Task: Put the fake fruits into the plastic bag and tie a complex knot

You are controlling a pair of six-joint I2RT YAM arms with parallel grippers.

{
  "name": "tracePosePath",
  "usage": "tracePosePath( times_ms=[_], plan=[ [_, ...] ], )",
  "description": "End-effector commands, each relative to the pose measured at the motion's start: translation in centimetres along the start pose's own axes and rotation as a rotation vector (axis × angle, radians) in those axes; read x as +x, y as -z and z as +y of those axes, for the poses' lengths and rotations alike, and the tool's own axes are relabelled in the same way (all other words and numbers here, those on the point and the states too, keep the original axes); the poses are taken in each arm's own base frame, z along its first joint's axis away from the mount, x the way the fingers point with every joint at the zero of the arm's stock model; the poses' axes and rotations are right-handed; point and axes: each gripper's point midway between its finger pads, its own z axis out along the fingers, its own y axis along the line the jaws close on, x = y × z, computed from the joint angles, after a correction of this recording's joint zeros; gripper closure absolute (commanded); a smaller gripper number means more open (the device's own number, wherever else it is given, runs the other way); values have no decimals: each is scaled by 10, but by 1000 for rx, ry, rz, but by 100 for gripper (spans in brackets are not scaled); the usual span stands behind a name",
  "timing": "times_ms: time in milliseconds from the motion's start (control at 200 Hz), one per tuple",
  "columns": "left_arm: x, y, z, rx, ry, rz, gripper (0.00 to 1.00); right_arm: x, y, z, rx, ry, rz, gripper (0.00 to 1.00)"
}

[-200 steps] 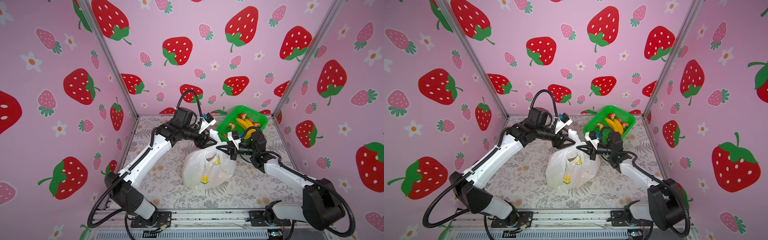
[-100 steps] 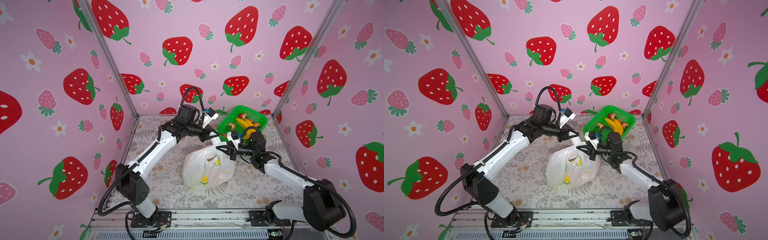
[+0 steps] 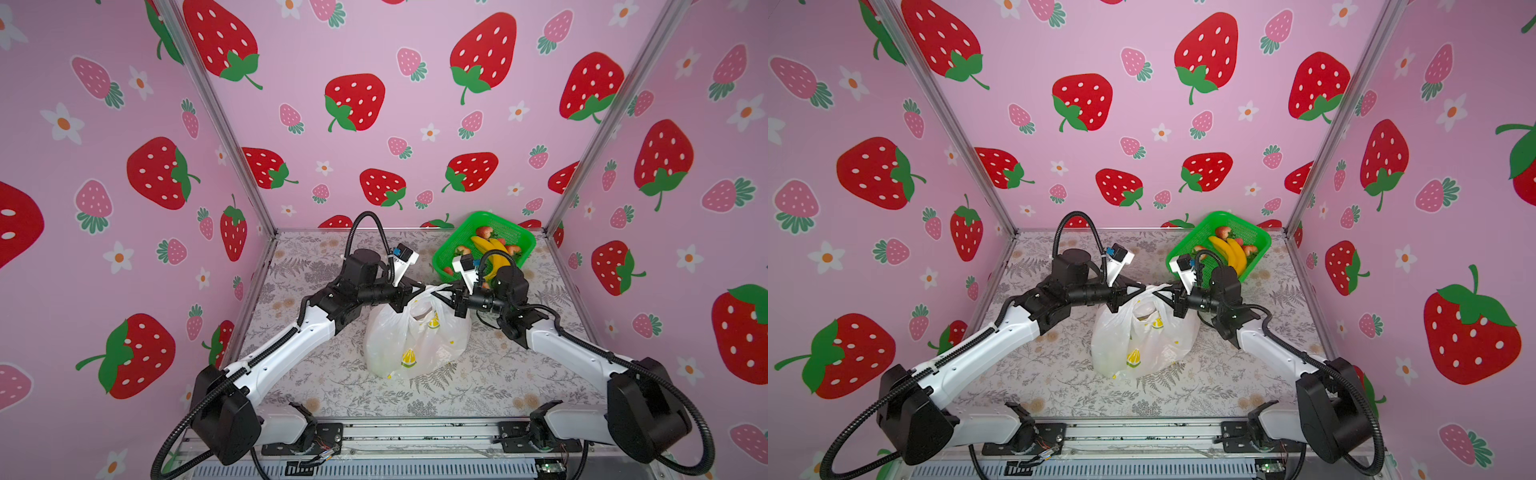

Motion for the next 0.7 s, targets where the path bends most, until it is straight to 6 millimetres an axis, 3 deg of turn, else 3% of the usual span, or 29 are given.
tracePosePath(
  times_ms=[0,130,315,425,560,695],
  plan=[
    [-20,6,5,-83,17,-131,92,-13,2,-11,82,-60,-61,97],
    [-10,4,9,-104,49,-119,84,-10,1,-13,93,-55,-52,97],
    [-3,7,7,-98,63,-116,82,-6,-1,-15,90,-55,-41,98],
    [-2,6,4,-81,67,-103,85,-7,-2,-16,93,-52,-43,98],
    [4,2,3,-64,87,-87,100,-12,-2,-17,99,-60,-51,98],
    [10,-7,-2,-55,110,-87,100,-15,-4,-17,102,-77,-72,96]
  ],
)
